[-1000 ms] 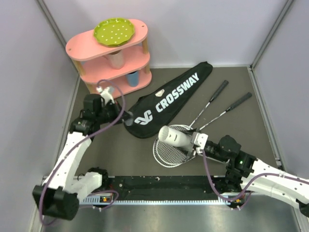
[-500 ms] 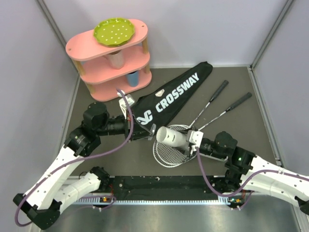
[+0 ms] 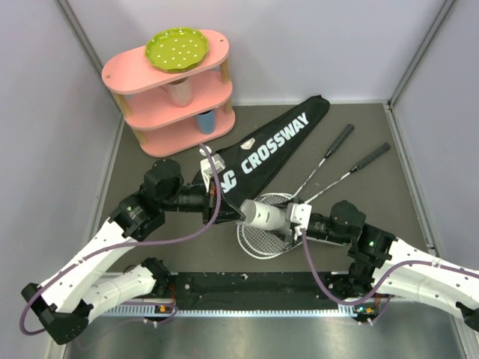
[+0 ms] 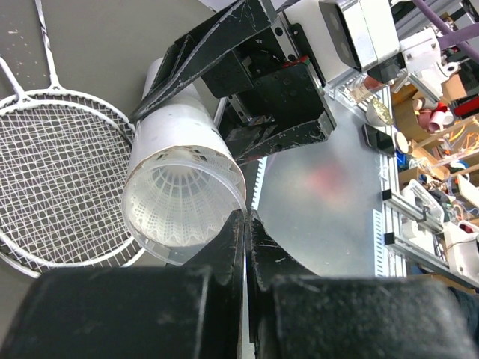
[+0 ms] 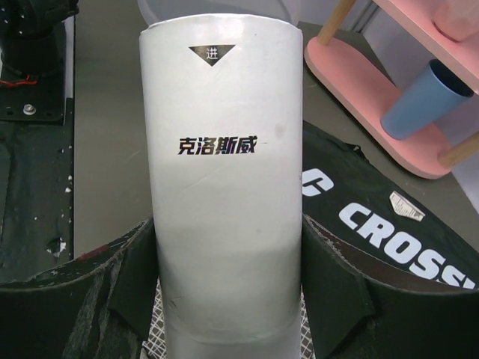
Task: Pack up the badminton gear
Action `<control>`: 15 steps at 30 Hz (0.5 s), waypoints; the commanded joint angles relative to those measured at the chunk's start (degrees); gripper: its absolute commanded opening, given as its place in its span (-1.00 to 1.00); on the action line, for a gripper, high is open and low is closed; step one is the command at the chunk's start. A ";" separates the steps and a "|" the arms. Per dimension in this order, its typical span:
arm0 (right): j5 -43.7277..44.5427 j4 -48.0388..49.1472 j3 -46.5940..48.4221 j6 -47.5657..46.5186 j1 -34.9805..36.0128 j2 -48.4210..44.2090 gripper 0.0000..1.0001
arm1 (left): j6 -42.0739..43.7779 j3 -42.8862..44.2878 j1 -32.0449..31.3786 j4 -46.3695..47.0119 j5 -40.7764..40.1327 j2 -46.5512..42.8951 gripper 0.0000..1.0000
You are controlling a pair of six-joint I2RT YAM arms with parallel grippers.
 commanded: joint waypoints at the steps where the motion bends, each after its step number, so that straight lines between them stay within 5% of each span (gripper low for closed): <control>1: -1.92 3.27 3.43 -0.77 0.59 -0.06 -0.79 | 2.66 2.33 -1.08 2.06 -2.93 0.29 -1.00; 15: -2.36 5.82 2.82 -0.24 0.59 -0.14 -0.79 | 3.54 3.74 -5.03 2.06 -4.17 3.63 -1.00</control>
